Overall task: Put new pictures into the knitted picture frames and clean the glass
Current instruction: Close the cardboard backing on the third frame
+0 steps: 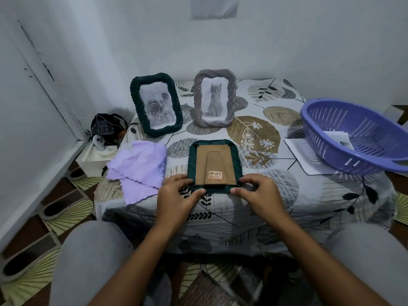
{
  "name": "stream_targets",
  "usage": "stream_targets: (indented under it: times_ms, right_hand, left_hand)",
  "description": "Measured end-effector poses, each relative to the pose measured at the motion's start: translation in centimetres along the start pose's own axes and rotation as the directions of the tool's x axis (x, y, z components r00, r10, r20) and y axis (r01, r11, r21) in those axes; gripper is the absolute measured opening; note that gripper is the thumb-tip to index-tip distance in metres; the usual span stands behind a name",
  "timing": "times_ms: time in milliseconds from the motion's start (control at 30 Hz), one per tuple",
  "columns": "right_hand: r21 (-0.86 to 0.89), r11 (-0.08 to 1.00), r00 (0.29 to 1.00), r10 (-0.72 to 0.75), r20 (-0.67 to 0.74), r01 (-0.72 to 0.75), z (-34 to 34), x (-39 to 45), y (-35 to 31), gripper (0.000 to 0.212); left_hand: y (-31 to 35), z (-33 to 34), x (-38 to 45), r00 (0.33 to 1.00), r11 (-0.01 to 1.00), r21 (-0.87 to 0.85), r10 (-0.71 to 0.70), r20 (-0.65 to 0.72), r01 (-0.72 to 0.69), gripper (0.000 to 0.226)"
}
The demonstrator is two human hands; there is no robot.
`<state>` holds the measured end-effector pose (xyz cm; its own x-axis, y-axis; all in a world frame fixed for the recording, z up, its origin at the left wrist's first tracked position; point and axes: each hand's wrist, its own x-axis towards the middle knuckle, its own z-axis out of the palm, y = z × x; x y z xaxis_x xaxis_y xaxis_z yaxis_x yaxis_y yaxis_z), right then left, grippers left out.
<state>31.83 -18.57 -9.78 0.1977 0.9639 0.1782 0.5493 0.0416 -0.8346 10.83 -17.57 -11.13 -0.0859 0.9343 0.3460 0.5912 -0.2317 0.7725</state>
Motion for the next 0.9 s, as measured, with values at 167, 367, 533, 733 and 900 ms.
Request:
stream_targets:
  times_ms: [167, 367, 533, 733, 900]
  right_hand:
    - [-0.038, 0.999, 0.999, -0.007, -0.038, 0.006, 0.4, -0.04, -0.03, 0.035]
    - [-0.062, 0.998, 1.0, -0.011, -0.016, 0.01, 0.41, 0.06, -0.2, 0.036]
    - [-0.05, 0.999, 1.0, 0.004, 0.009, -0.004, 0.33, 0.11, -0.24, 0.035]
    - [-0.051, 0.999, 1.0, -0.004, 0.025, 0.005, 0.11, 0.05, -0.45, 0.033]
    - [-0.066, 0.998, 0.999, -0.012, 0.036, 0.014, 0.01, -0.03, -0.54, 0.032]
  left_hand:
    - [-0.22, 0.15, -0.02, 1.0, 0.999, -0.039, -0.031, 0.0, 0.031, 0.04]
    - [-0.19, 0.08, 0.24, 1.0, 1.0, -0.003, -0.024, 0.018, 0.024, 0.04]
    - [-0.22, 0.09, 0.29, 0.999, 1.0, 0.024, -0.018, 0.039, 0.017, 0.038]
    - [-0.34, 0.1, 0.33, 0.998, 0.999, 0.044, -0.02, 0.056, 0.018, 0.038]
    - [-0.64, 0.16, 0.33, 0.998, 0.999, 0.036, -0.011, 0.066, 0.009, 0.039]
